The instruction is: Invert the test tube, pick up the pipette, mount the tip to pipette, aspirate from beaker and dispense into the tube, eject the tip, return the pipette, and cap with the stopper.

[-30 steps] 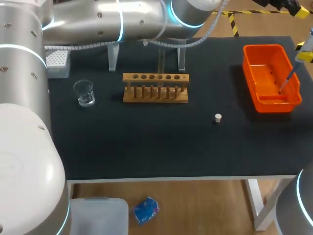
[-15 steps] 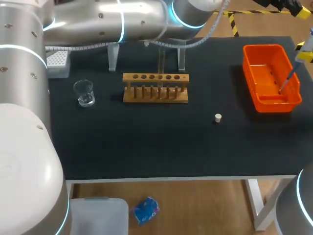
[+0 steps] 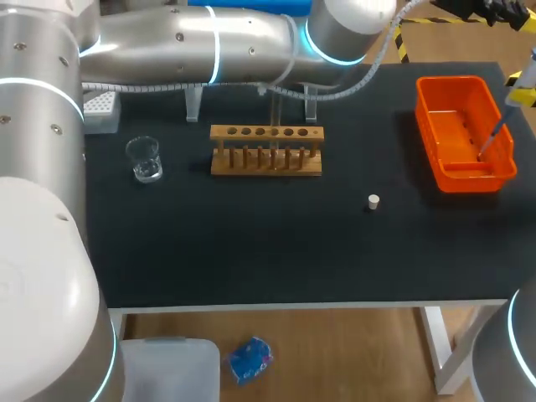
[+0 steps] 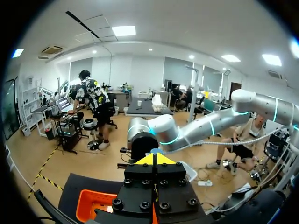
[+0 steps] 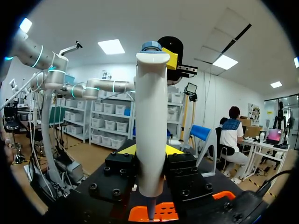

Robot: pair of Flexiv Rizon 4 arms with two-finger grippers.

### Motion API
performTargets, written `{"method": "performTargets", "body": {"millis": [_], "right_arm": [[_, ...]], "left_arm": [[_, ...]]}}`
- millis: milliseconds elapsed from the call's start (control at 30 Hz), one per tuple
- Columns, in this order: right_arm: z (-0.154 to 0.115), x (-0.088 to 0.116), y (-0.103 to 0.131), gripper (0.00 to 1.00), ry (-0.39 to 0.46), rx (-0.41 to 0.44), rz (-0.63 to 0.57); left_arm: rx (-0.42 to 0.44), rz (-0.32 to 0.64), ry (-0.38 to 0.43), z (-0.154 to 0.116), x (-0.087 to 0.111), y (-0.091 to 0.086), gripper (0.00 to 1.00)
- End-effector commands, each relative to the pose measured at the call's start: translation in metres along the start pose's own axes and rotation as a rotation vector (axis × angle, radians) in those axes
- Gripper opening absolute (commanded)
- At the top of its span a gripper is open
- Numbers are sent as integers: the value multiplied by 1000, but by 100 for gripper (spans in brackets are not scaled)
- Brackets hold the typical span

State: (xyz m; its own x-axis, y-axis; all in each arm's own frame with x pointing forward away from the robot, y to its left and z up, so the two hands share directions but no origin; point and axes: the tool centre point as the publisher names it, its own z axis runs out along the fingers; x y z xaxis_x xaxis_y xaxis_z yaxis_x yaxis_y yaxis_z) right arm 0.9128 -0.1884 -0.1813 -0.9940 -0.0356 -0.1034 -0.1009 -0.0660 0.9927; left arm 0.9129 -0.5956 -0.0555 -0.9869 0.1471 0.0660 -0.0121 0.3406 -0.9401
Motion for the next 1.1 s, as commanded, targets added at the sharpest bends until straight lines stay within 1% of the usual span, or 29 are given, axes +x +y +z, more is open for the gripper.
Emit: {"method": "performTargets", "body": {"millis": [33, 233, 1100], "right_arm": [[-2, -1, -1, 0, 6, -1, -1], [-2, -1, -1, 0, 6, -1, -1], [-2, -1, -1, 0, 6, -1, -1]], "left_arm": [[55, 7, -12, 3, 6, 7, 0], [82, 16, -11, 9, 5, 12, 0], [86, 34, 33, 19, 0, 22, 0]]}}
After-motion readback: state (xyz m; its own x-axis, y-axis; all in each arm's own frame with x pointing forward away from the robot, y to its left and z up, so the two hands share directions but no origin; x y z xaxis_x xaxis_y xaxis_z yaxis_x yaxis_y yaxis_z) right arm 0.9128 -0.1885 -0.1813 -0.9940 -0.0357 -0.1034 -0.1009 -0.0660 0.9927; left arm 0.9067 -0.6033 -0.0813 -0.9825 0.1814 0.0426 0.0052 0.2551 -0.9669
